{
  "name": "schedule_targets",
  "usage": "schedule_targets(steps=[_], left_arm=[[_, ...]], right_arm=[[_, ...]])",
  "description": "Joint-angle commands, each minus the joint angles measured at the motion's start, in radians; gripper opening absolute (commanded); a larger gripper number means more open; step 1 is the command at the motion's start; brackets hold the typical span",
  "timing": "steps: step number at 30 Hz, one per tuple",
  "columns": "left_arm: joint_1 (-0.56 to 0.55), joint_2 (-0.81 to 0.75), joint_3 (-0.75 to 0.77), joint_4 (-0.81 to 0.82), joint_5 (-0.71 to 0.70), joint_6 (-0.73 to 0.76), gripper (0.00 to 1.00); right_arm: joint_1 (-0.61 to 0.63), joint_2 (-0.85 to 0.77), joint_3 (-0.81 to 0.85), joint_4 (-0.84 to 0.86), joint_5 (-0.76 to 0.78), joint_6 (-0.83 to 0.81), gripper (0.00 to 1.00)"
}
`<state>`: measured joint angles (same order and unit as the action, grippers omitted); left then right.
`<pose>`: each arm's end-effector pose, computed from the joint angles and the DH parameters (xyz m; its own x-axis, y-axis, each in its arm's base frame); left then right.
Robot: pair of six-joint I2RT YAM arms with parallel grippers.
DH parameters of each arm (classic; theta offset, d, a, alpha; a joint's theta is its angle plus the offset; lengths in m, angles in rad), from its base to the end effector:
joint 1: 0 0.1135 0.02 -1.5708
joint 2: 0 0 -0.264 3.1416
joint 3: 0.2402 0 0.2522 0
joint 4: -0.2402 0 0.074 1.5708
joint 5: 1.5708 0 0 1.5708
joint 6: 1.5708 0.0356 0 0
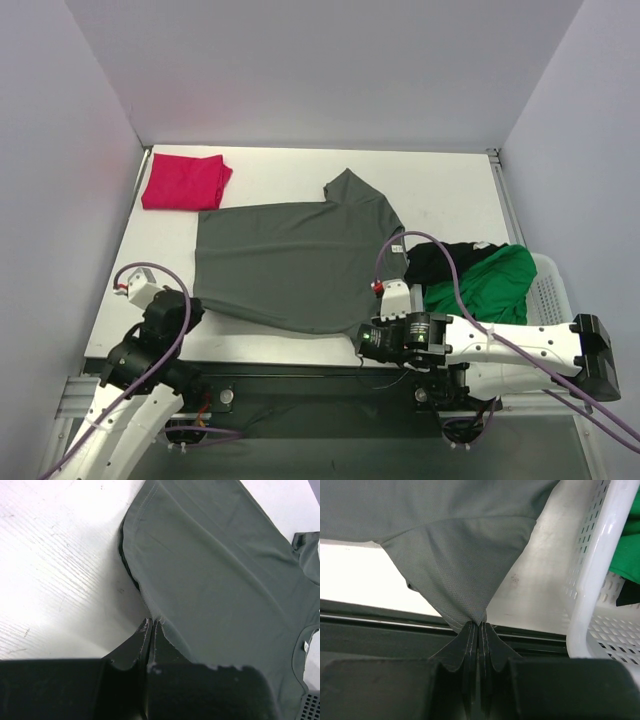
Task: Fold and stack the t-shirts
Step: Grap the side of the flattened tshirt closest away from the robot with both arms, then fold the flattened tshirt in 1/3 of the way
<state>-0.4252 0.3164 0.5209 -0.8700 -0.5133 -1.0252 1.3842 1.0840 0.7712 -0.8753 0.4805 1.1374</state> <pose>0.0795 -0.0168 0.2393 -0.2983 -0.6824 -0.6674 -0.4769 0.7122 -0.5151 0.0509 0.1812 0.2306 -0.8340 -0.0796 -0.5460 -0.1963 0.9676 0.1588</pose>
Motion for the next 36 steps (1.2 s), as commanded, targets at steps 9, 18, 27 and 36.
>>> schedule_targets(steps=[9, 18, 27, 36], left_arm=[[-0.026, 0.033, 0.018, 0.035, -0.059, -0.001, 0.00], [-0.023, 0.108, -0.079, 0.267, -0.025, 0.068, 0.00], [0.019, 0.257, -0.079, 0.393, -0.044, 0.132, 0.00], [0.248, 0.346, -0.099, 0.571, 0.159, 0.227, 0.00]], right_arm=[[-0.016, -0.007, 0.060, -0.080, 0.113, 0.006, 0.00], [-0.188, 0.086, 0.141, 0.004, 0.142, -0.184, 0.00], [-0.372, 0.203, 0.257, 0.147, 0.096, -0.378, 0.00], [-0.543, 0.338, 0.387, 0.216, 0.041, -0.537, 0.00]])
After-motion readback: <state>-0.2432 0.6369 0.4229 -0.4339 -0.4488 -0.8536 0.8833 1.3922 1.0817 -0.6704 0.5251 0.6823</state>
